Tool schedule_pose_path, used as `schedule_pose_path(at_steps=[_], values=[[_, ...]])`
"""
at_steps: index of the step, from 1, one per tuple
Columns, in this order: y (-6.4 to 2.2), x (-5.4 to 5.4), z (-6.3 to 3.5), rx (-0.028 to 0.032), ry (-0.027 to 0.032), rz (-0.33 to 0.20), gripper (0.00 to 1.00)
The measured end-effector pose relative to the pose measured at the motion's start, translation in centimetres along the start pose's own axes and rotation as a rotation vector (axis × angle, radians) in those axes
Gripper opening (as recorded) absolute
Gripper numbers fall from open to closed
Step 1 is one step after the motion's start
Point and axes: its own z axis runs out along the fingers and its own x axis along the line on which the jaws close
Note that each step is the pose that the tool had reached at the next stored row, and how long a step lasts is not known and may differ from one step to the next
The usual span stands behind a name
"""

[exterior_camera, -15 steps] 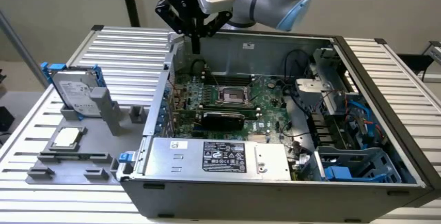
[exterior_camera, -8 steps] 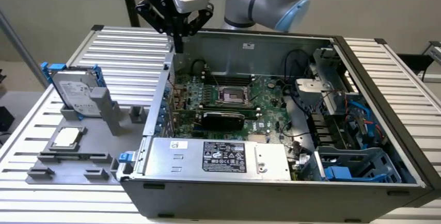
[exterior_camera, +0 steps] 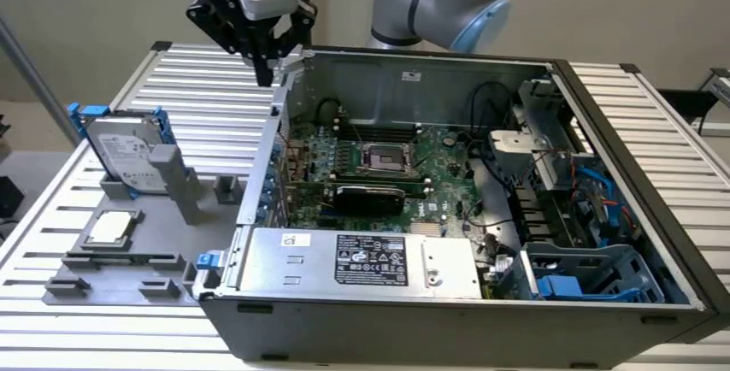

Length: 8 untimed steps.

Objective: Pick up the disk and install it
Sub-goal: 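Reach for the disk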

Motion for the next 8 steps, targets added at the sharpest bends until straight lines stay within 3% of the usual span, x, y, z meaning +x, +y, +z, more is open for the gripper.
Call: schedule_pose_path(at_steps=[8], values=[[-0.18, 3.6, -0.08, -0.0007, 0.0001, 0.0, 0.11]])
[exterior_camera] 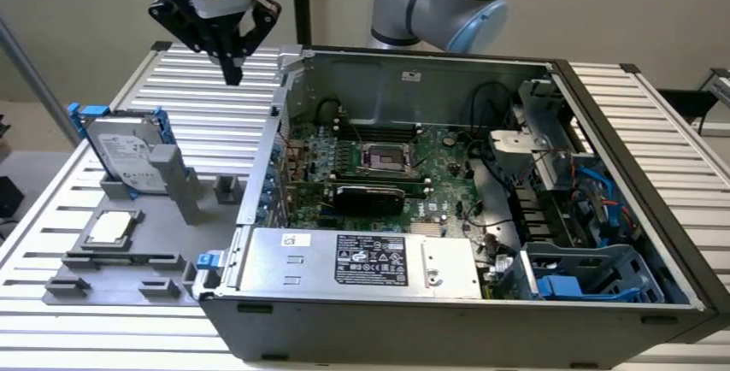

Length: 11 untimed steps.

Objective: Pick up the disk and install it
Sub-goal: 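Reach for the disk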

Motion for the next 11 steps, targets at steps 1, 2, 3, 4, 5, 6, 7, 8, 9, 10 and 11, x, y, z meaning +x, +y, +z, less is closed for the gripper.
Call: schedule_pose_path(at_steps=[1, 2, 3, 4, 5, 6, 7, 8, 9, 10, 11], values=[[-0.01, 0.5, -0.01, -0.0002, 0.0, 0.0, 0.11], [-0.03, 0.9, -0.01, -0.0003, 0.0, 0.0, 0.11], [-0.03, 1.4, -0.02, -0.0005, 0.0, 0.0, 0.11], [-0.04, 1.8, -0.03, -0.0005, 0.0, 0.0, 0.11], [-0.03, 2.3, -0.04, -0.0006, 0.0, 0.0, 0.11], [-0.03, 2.7, -0.05, -0.0007, 0.0001, 0.0, 0.11], [-0.03, 3.2, -0.06, -0.0008, 0.0, 0.0, 0.11], [-0.02, 3.6, -0.07, -0.0009, 0.0, 0.0, 0.11], [0.0, 4.1, -0.07, -0.001, 0.0, 0.0, 0.11], [0.02, 4.5, -0.08, -0.0011, 0.0, 0.0, 0.11], [0.03, 5.0, -0.09, -0.0011, 0.0, 0.0, 0.11]])
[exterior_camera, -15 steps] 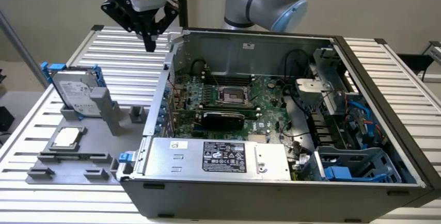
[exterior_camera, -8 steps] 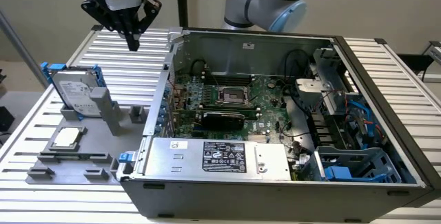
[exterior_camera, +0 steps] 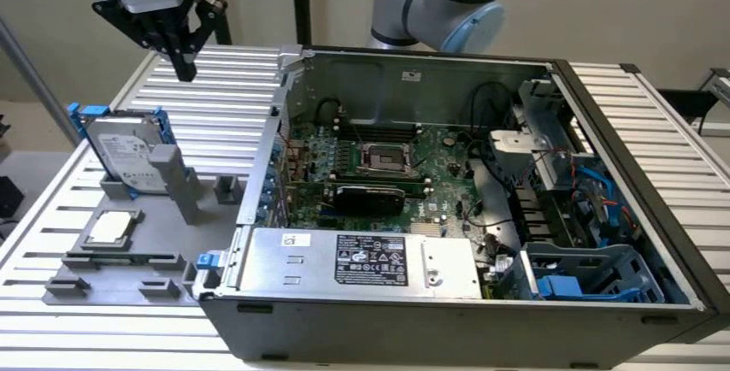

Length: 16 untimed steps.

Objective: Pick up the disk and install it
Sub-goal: 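Reach for the disk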

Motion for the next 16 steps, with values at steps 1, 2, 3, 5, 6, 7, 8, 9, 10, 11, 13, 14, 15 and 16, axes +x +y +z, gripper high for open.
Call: schedule_pose_path(at_steps=[1, 2, 3, 5, 6, 7, 8, 9, 10, 11, 13, 14, 15, 16], values=[[0.02, 0.4, -0.01, -0.0001, 0.0, 0.0, 0.11], [0.04, 0.9, -0.01, -0.0001, 0.0, 0.0, 0.11], [0.06, 1.4, -0.02, -0.0002, 0.0, 0.0, 0.11], [0.1, 2.3, -0.03, -0.0002, 0.0, 0.0, 0.11], [0.11, 2.8, -0.04, -0.0002, 0.0, 0.0, 0.11], [0.13, 3.2, -0.04, -0.0002, 0.0, 0.0, 0.11], [0.15, 3.7, -0.04, -0.0003, 0.0, 0.0, 0.11], [0.17, 4.1, -0.04, -0.0002, 0.0, 0.0, 0.11], [0.18, 4.6, -0.05, -0.0003, 0.0001, 0.0, 0.11], [0.19, 5.0, -0.05, -0.0003, 0.0001, 0.0, 0.11], [0.19, 5.9, -0.04, -0.0007, 0.0001, 0.0, 0.11], [0.19, 6.4, -0.03, -0.001, 0.0001, 0.0, 0.11], [0.18, 6.9, -0.02, -0.0012, 0.0001, 0.0, 0.11], [0.17, 7.3, 0.0, -0.0014, 0.0001, 0.0, 0.11]])
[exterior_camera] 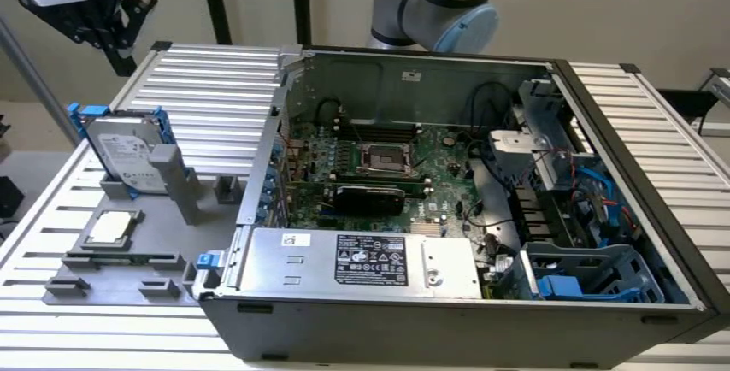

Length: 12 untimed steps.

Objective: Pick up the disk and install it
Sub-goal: 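Reach for the disk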

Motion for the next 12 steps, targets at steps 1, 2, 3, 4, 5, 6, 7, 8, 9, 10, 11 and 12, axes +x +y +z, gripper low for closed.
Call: schedule_pose_path(at_steps=[1, 2, 3, 4, 5, 6, 7, 8, 9, 10, 11, 12], values=[[-0.01, 0.5, 0.01, -0.0002, 0.0, 0.0, 0.11], [-0.03, 0.9, 0.03, -0.0003, 0.0, 0.0, 0.11], [-0.04, 1.4, 0.05, -0.0005, 0.0, 0.0, 0.11], [-0.06, 1.8, 0.06, -0.0005, 0.0001, 0.0, 0.11], [-0.07, 2.3, 0.08, -0.0007, 0.0, 0.0, 0.11], [-0.09, 2.7, 0.09, -0.0008, 0.0001, 0.0, 0.11], [-0.11, 3.2, 0.12, -0.0009, 0.0, 0.0, 0.11], [-0.13, 3.6, 0.14, -0.0009, 0.0001, 0.0, 0.11], [-0.16, 4.1, 0.18, -0.0011, 0.0001, 0.0, 0.11], [-0.2, 4.6, 0.22, -0.0011, 0.0001, 0.0, 0.11], [-0.22, 5.0, 0.26, -0.0012, 0.0, 0.0, 0.11], [-0.22, 5.4, 0.3, -0.0011, 0.0001, 0.0, 0.11]])
